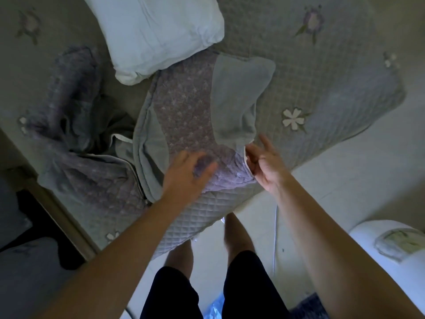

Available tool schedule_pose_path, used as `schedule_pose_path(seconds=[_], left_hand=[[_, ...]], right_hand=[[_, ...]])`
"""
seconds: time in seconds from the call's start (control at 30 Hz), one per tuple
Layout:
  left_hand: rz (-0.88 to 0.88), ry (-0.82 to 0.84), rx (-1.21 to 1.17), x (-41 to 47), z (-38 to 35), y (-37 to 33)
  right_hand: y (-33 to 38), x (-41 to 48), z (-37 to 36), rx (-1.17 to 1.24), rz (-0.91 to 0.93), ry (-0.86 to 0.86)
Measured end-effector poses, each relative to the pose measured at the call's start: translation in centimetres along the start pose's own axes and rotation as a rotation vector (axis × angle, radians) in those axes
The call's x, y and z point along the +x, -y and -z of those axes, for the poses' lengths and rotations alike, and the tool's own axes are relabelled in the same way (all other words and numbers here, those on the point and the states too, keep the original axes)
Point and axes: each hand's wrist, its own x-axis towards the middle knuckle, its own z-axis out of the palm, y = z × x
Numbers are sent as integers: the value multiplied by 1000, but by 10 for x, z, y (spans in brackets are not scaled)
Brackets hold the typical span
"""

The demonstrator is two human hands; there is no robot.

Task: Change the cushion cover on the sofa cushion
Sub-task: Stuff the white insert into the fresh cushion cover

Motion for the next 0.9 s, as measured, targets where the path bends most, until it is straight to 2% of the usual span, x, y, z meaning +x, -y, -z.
schedule_pose_path(seconds=[0.1,0.17,0.2,0.3,0.37,0.47,0.57,0.6,0.67,0.73,0.8,0.83,0.9], left_hand=[[-102,97,158,-12,-33,-24],[-51,117,190,-14,-49,-38],[22,77,112,-13,-51,-45],[254,26,-33,-11,-40,-59],[302,37,-44,-11,-35,-54],[368,165,-93,-12,-38,-41],[525,410,-52,-17,-50,-35],[651,487,-159,-18,-54,-38],[1001,550,-560,-20,-64,-46],[1198,424,-936,-18,-77,-46],[1323,175,-1278,-17,-89,-39],[1360,67,-1440,-16,-89,-37],[1316,-71,-1678,-16,-83,-36]], right_hand=[[19,-8,-6,-106,0,181],[31,-11,-10,-296,41,258],[33,-7,-9,-416,95,245],[41,13,-7,-781,322,13],[47,22,-5,-925,355,-150],[48,32,-4,-1222,368,-210],[47,53,-11,-1117,301,-238],[48,59,-16,-1112,249,-244],[54,70,-22,-994,130,-224],[61,66,-28,-802,98,-178],[67,65,-32,-419,-38,-52],[70,64,-34,-337,-74,3],[81,58,-41,-263,-88,91]])
